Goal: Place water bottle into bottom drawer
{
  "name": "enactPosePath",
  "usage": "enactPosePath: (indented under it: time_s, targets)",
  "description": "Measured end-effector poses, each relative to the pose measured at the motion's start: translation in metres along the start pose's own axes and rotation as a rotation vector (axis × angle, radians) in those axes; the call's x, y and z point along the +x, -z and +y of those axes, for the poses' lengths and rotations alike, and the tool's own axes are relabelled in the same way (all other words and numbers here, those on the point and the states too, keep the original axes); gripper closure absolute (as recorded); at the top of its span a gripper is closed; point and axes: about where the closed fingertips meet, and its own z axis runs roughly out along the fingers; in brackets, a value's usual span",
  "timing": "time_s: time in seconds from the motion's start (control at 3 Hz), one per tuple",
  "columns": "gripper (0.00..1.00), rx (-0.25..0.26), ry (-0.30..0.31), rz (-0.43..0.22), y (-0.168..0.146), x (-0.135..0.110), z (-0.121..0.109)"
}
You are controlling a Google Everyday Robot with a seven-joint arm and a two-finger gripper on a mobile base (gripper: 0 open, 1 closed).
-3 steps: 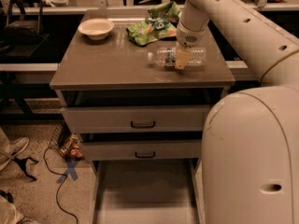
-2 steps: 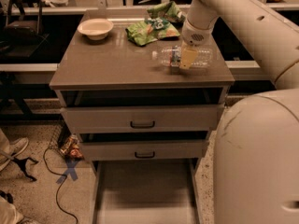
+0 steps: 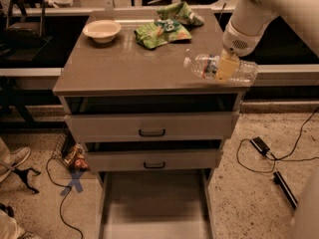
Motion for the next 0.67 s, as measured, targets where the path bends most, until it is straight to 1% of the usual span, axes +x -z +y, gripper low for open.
enactPosePath:
  time_s: [0.33,0.67]
  targets:
    - [1.0,-0.086,-0.168,-0.004,-0.005,0.045,0.055]
    - [1.0,-0.168,-0.275,-0.008,-0.027,0.079,0.094]
